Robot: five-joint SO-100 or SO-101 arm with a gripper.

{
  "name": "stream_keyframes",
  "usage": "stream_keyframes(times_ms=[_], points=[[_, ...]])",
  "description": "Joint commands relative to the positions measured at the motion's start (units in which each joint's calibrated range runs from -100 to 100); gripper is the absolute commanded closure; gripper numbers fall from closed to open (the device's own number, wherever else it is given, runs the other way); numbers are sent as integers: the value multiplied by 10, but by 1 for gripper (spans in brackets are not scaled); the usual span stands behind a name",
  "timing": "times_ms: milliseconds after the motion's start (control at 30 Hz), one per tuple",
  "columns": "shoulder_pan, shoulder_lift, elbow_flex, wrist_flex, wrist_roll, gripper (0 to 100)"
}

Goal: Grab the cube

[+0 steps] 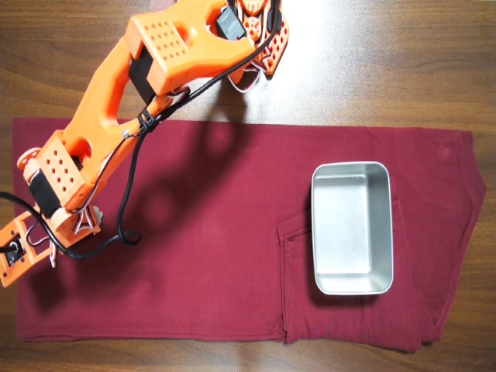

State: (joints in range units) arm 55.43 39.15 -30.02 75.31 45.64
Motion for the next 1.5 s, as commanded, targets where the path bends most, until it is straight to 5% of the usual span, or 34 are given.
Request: stream_keyframes(times_ms=[0, 233, 333, 500, 633, 933, 1067, 1267, 1467], points=[[-26, -98, -17, 18, -8, 100], [-174, -327, 20, 146, 4, 100], [-375, -404, 55, 221, 5, 100], [-741, -383, 78, 191, -38, 100], [-904, -363, 165, 171, -61, 100], [-941, -421, 387, 103, -75, 99], [-933, -427, 382, 89, -71, 72], [-902, -452, 363, 93, -52, 59], [-905, -504, 366, 104, -50, 65]])
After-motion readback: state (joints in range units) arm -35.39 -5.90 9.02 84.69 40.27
